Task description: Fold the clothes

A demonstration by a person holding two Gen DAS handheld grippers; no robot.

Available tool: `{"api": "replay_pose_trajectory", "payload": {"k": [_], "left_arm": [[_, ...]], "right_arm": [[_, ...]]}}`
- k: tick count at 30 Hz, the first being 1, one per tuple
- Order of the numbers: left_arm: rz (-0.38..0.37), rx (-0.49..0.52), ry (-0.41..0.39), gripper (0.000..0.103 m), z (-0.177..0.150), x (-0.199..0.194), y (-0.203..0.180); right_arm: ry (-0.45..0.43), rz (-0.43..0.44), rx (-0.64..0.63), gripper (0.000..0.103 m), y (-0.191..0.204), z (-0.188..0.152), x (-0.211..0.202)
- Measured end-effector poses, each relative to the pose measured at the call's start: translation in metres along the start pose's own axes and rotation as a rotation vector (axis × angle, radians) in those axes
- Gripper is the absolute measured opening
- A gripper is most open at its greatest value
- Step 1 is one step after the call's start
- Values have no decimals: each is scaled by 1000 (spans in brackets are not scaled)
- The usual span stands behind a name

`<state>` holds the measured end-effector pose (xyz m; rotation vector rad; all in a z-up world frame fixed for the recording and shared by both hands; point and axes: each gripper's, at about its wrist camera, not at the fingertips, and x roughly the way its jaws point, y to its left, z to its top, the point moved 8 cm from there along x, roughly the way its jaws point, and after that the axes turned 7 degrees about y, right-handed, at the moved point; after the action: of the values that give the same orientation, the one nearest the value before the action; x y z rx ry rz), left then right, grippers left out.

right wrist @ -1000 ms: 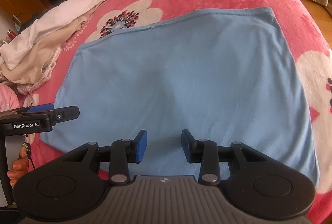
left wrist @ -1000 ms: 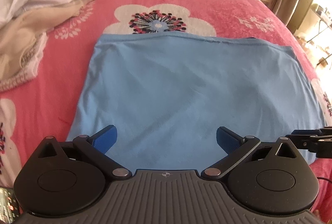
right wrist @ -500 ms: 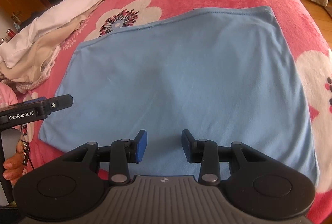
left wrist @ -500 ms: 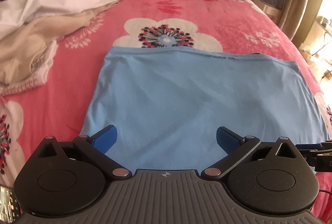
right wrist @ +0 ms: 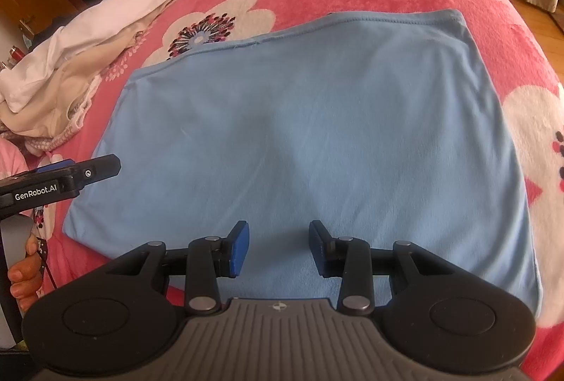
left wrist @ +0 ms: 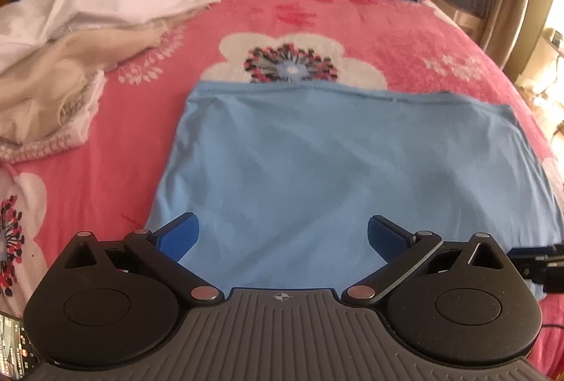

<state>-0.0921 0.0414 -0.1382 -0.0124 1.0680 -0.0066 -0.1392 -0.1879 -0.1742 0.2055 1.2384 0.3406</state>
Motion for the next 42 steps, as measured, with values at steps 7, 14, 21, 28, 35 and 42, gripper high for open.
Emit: {"api": "replay_pose_trajectory", "payload": {"k": [7, 14, 21, 28, 35, 42], "left_arm": [[55, -4, 105, 103, -13, 19, 8], [83, 3, 172, 103, -25, 33, 10], [97, 21, 175, 103, -30, 37, 8], [99, 19, 180, 103, -29, 38, 9], [101, 19, 181, 103, -29, 38, 8], [100, 17, 180, 103, -31, 39, 8]], "right_arm": [[-8, -25, -36, 40, 3, 0, 2], [-1, -31, -50, 40, 2, -1, 5], [-16, -48, -87, 40, 5, -1, 3], [-25, -61, -117, 40, 7, -1, 2], [-3, -67, -126, 40, 6, -5, 6], [10, -69, -130, 40, 5, -5, 7]]}}
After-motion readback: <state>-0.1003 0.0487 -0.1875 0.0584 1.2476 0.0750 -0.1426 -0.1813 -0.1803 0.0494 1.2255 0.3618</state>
